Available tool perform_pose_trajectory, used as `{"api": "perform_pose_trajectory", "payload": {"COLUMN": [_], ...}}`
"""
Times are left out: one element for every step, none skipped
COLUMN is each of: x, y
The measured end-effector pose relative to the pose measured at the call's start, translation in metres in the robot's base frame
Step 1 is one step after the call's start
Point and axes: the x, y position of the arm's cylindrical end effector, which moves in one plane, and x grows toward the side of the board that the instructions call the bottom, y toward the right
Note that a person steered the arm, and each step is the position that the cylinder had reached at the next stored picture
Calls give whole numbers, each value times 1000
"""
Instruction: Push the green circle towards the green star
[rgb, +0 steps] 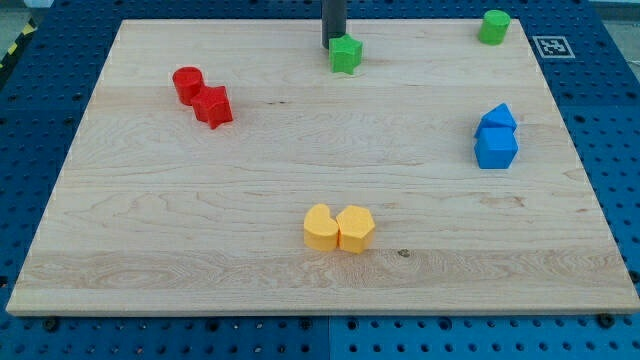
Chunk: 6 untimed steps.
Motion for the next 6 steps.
{"api": "perform_pose_trajectory", "payload": {"x": [-9, -53, -56, -57, -57, -58], "y": [8, 60, 87, 127, 163, 220]}}
